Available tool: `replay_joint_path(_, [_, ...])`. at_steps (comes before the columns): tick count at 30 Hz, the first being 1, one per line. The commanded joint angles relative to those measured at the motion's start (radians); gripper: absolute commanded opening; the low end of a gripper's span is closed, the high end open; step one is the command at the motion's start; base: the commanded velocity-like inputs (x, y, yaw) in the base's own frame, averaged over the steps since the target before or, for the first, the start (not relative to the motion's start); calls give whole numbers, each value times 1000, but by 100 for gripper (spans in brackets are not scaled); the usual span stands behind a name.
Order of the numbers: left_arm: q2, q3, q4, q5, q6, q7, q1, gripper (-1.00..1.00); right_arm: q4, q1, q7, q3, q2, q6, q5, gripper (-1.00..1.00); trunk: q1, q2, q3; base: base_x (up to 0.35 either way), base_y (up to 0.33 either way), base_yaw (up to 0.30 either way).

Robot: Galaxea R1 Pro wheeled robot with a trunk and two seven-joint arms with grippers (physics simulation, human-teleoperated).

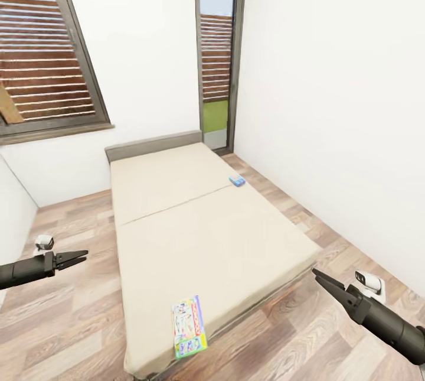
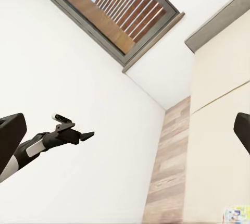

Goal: Put all the toys in the child's room - the three board games (two on the bed and one on the table), the two jigsaw puzzles on the table, and the tennis ball on the table - inside the toy box on the table in the child's room.

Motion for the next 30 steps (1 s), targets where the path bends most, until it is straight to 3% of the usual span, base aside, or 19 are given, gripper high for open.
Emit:
replay_joint_path(1, [0, 1, 0, -4, 11, -5, -1, 100, 0, -1, 1, -1, 0, 8, -3, 100, 1, -2, -2, 0, -284, 280])
replay_joint_path(10, [0, 1, 0, -4, 11, -5, -1, 100, 0, -1, 1, 0, 0, 8, -3, 100, 1, -2, -2, 0, -154, 285])
replay_joint_path(30, [0, 1, 0, -4, 11, -5, -1, 100, 0, -1, 1, 0, 0, 8, -3, 100, 1, -2, -2, 0, -13, 289])
